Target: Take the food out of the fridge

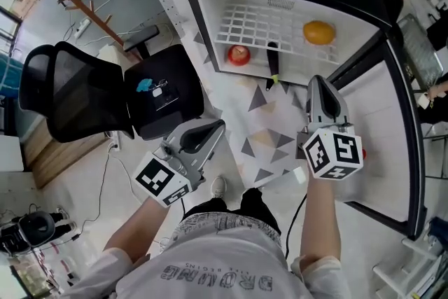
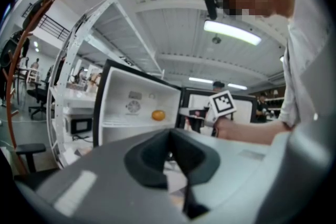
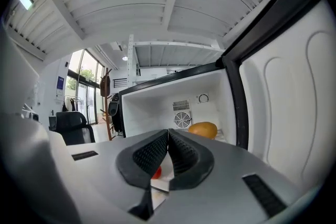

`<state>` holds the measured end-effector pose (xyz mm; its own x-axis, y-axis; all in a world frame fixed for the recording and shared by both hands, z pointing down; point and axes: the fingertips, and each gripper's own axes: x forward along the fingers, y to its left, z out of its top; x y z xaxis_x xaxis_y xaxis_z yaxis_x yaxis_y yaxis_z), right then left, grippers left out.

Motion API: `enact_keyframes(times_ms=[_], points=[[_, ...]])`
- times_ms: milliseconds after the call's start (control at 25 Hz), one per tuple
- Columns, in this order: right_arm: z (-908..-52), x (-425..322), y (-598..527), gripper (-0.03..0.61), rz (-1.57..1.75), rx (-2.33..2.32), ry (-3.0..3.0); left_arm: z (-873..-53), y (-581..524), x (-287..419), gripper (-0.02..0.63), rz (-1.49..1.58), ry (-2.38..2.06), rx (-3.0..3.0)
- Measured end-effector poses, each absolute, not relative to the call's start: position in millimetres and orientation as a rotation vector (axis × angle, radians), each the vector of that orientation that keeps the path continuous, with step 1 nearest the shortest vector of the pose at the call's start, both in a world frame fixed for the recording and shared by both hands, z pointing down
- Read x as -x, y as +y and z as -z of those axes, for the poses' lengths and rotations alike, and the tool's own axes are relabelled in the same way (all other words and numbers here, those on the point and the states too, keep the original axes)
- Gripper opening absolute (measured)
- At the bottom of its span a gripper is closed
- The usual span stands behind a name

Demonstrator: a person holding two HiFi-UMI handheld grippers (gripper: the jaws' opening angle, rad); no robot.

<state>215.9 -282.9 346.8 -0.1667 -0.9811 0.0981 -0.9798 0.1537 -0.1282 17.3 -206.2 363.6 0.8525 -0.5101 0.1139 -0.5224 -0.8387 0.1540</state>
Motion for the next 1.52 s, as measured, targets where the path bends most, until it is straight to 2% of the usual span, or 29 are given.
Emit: enact_keyframes(times_ms=[520, 920, 1240, 1520], points=[[-349, -232, -334, 0.024, 0.152, 2.126, 2.363, -380, -223, -23, 0.006, -0.121, -0.814, -2.81], [-356, -240, -363, 0.069, 0.06, 2.223, 2.369, -391, -234, -27, 0.006, -0.118, -0.802, -2.792], [-368, -242, -386, 0.182, 0.038, 2.333, 2.346, -402, -241, -25, 0.006, -0.129, -0.783, -2.776], [-378, -252, -403, 0.247, 0.003, 2.456, 2.311, -410, -250, -20, 0.006, -0.148, -0.779, -2.769]])
